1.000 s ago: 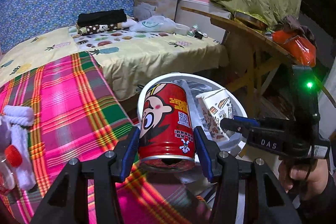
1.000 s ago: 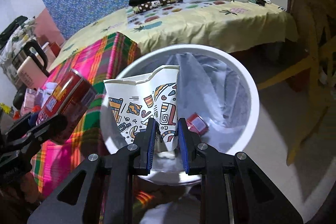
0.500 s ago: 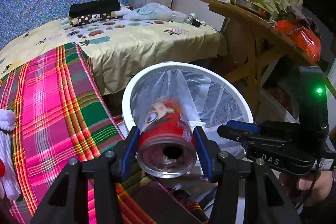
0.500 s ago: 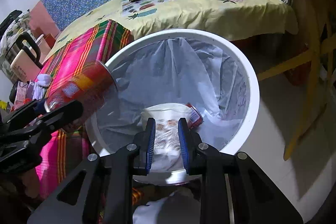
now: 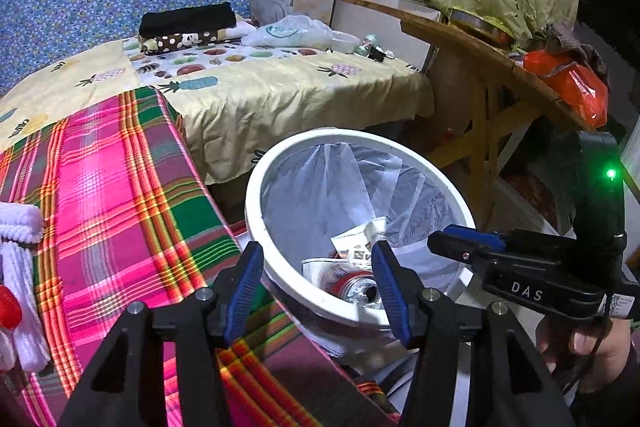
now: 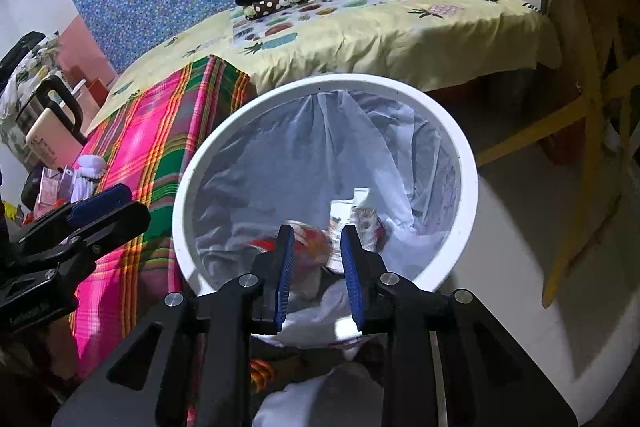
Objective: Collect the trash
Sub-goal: 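Carry the paper cup and can over the bin and open both tools, then move both tools back over the table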
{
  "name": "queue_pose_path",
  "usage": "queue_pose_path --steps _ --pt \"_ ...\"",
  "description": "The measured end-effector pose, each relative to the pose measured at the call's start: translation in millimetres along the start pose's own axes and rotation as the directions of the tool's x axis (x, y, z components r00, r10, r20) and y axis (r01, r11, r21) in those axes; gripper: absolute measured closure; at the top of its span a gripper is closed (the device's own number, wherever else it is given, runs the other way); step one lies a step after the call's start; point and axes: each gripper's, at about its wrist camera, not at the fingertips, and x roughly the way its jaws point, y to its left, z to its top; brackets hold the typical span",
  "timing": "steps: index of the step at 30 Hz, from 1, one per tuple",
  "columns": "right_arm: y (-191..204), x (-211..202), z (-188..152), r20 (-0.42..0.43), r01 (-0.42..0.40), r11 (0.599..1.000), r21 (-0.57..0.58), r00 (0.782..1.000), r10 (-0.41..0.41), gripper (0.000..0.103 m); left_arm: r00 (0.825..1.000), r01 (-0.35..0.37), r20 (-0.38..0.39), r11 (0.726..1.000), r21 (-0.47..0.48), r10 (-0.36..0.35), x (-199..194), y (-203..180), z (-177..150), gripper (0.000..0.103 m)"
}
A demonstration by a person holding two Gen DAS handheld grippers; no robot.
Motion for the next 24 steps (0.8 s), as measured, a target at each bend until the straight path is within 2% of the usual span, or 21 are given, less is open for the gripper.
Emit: queue_pose_path --steps 9,24 --pt "18.1 -11.1 -1.8 0.025 -0.021 0.999 -0.033 0.999 0.021 0.078 1.000 -0.010 0.010 0.999 -0.039 0.011 -22.5 12.2 -12.7 0.045" --pt "64.7 -31.9 -10.0 0.070 -0.071 0.989 -0.130 0.994 0.081 0.078 0.992 -0.104 0.067 0.989 -0.101 0.111 -68.3 40.2 -36.2 0.045"
